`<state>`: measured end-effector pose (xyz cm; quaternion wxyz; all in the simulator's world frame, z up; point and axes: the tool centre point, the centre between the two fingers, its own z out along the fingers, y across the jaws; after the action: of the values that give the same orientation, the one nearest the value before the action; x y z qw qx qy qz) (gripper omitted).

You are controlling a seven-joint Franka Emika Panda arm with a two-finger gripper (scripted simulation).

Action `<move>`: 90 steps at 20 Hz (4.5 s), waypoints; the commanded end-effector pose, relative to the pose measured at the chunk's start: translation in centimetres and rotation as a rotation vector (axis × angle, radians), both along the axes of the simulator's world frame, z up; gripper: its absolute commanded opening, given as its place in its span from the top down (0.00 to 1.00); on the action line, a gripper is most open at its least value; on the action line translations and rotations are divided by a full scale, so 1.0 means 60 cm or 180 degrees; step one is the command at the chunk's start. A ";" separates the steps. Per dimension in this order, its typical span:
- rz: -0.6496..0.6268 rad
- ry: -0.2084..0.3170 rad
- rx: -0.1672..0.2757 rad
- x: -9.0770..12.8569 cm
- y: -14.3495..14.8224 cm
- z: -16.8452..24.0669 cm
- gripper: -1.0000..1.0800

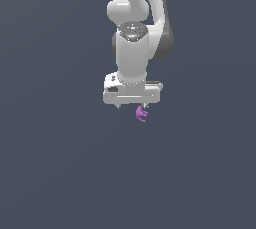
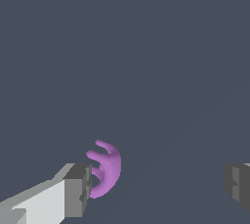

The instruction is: Pick up the object and move it to a goal position.

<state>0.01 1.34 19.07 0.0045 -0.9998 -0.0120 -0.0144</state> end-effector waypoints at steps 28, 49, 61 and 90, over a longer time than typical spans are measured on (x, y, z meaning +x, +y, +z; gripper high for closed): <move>-0.0453 0.0043 0.0028 -0.037 0.017 -0.071 0.04; -0.1104 0.0096 -0.0013 -0.120 0.098 -0.162 0.04; -0.1101 0.0096 -0.0014 -0.122 0.098 -0.215 0.04; -0.1110 0.0094 -0.0014 -0.096 0.100 -0.211 1.00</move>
<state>-6.13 7.29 5.84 -0.0002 -0.9868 0.1616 0.0000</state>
